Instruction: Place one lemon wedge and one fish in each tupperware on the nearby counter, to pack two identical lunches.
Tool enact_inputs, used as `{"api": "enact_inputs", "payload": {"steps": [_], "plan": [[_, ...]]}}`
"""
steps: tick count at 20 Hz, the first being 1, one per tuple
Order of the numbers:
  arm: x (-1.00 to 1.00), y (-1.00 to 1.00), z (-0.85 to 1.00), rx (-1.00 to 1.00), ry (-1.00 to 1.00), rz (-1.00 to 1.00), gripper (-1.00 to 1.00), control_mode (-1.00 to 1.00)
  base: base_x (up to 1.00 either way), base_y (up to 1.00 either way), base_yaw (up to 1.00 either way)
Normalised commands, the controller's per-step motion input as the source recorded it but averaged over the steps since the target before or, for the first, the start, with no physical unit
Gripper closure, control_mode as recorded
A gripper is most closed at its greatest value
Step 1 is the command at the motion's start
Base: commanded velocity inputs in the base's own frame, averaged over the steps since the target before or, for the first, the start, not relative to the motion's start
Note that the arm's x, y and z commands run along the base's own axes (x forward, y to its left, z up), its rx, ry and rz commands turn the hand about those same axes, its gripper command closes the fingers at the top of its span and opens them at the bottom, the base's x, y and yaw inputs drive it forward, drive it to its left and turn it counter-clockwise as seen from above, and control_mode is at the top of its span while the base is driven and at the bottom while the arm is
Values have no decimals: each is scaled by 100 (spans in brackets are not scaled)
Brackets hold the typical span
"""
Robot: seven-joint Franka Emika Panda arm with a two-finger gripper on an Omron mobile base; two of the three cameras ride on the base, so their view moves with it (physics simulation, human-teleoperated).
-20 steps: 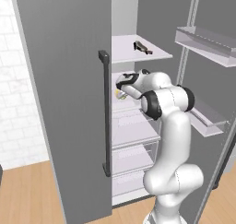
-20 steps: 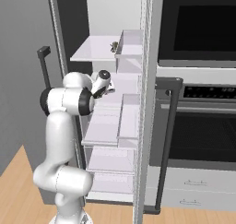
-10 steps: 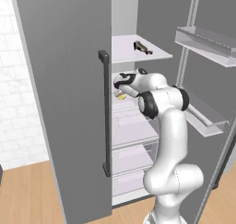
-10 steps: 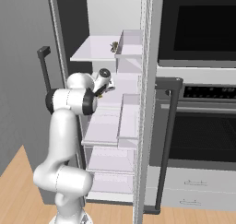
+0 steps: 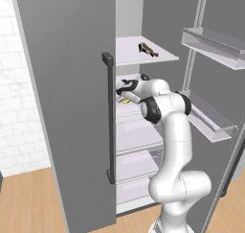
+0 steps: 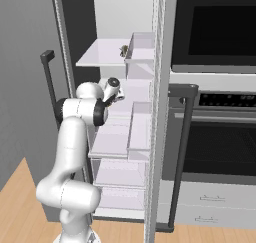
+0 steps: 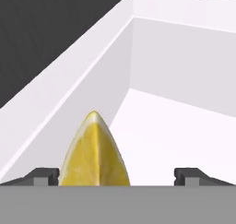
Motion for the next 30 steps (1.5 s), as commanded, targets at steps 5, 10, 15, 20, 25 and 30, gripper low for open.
{"api": "enact_inputs", "payload": {"steps": [5, 10, 15, 20, 25, 30], "plan": [[0, 3, 0, 0, 0, 0, -100, -100, 0, 0, 0], [0, 6, 0, 0, 0, 0, 100, -100, 0, 0, 0], [0, 0, -1, 0, 1, 0, 100, -100, 0, 0, 0], [-20, 0, -5, 0, 1, 0, 100, -100, 0, 0, 0], [-85, -9, 0, 0, -27, 0, 100, -100, 0, 0, 0], [-99, -29, 0, 0, -26, -4, 100, -100, 0, 0, 0]]}}
